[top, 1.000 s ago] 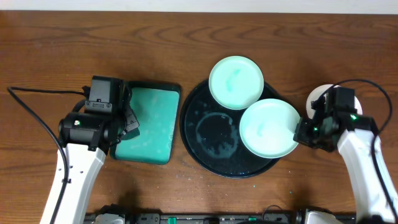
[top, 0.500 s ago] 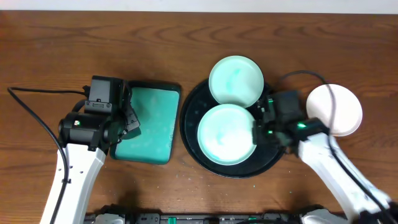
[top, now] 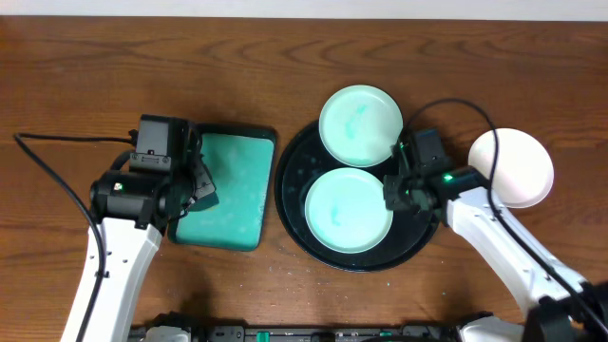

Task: Clean dirty plates on tray and stack at the side
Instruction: 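Move right gripper back and grasp the rim of a green plate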

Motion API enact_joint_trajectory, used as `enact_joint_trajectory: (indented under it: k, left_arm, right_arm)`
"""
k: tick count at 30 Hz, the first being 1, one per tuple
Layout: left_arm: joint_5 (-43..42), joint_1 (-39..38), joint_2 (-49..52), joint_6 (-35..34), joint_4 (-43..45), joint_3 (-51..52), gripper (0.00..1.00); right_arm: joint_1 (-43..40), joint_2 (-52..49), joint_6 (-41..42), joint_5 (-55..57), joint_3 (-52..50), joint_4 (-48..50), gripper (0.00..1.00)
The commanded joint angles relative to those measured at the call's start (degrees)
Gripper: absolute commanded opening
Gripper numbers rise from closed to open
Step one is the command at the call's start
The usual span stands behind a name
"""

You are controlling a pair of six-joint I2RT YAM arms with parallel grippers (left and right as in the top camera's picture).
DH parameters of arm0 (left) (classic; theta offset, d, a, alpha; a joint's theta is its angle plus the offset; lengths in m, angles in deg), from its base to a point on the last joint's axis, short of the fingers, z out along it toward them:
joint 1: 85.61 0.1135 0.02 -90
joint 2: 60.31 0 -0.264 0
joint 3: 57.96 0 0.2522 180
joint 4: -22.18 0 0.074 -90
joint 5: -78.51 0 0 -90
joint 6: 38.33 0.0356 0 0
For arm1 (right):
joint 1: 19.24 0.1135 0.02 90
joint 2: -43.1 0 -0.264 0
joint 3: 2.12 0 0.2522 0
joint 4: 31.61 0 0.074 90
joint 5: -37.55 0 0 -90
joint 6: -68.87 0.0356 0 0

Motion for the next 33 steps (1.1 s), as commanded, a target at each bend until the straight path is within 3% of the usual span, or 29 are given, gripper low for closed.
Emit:
enact_joint_trajectory:
  k: [1, 6, 21, 27, 33]
  left_arm:
    - [-2.21, -0.28, 2.56, 1.14, 1.75, 1.33, 0.08]
    - [0.35, -1.36, 11.08, 3.19, 6.86, 3.56, 0.07]
    - [-4.42, -1.38, 38.23, 7.06, 20.02, 3.72, 0.08]
    - [-5.95, -1.25, 39.17, 7.28, 19.82, 3.3, 0.07]
    - [-7.87, -1.16, 32.39, 7.48, 14.75, -0.09, 0.07]
  right_arm:
    - [-0.83, 3.39, -2.34, 2.45, 2.73, 0.33, 0.33]
    - [-0.92, 3.98, -2.12, 2.4, 2.73, -0.26, 0.32]
    - [-2.38, 3.98, -1.22, 2.43, 2.73, -3.06, 0.34]
    - [-2.38, 3.98, -1.22, 2.4, 2.73, -3.21, 0.34]
    - [-3.76, 3.91, 3.19, 3.98, 2.67, -3.93, 0.33]
